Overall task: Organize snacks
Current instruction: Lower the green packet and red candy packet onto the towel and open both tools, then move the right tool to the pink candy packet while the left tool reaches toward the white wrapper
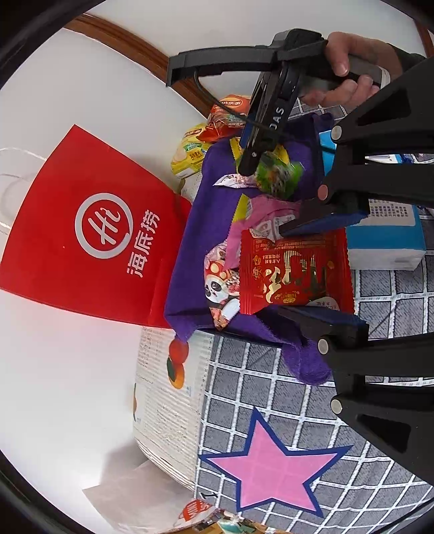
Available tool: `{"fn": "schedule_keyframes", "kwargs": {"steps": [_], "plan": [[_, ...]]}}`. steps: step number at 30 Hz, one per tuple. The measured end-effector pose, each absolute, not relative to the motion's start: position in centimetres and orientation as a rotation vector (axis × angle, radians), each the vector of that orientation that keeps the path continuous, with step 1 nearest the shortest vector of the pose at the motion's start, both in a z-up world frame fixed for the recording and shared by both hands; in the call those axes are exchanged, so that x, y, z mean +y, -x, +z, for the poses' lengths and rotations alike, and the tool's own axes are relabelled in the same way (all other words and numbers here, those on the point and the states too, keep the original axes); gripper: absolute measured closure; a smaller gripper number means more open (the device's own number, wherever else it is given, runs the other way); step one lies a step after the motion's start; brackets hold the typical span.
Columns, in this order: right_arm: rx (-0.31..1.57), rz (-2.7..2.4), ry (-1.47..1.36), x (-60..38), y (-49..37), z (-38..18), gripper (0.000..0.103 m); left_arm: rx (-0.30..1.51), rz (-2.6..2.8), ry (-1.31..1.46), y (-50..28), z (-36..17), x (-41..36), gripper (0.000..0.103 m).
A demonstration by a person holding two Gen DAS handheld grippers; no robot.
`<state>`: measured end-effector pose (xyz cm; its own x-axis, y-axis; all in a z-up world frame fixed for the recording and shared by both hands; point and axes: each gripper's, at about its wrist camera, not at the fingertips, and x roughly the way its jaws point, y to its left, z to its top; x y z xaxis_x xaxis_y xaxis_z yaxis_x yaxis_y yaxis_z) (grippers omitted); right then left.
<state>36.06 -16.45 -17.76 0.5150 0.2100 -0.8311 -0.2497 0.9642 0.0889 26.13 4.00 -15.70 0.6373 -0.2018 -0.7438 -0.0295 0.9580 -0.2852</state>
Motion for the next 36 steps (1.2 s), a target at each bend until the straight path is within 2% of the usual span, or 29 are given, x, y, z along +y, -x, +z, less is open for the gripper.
{"fn": "schedule_keyframes", "kwargs": {"steps": [16, 30, 36], "plan": [[0.839, 0.260, -0.084, -22.7, -34.1, -11.3, 0.045, 0.867, -0.185, 0.229, -32.1, -14.7, -1.7, 0.065], [0.847, 0.252, -0.131, -24.7, -34.0, -11.1, 0.045, 0.960, -0.127, 0.206, -36.1, -18.2, -3.0, 0.065], [0.844, 0.260, -0.106, -23.9, -33.7, -11.0, 0.045, 0.967, -0.117, 0.179, -35.6, -17.5, -3.0, 0.053]]}}
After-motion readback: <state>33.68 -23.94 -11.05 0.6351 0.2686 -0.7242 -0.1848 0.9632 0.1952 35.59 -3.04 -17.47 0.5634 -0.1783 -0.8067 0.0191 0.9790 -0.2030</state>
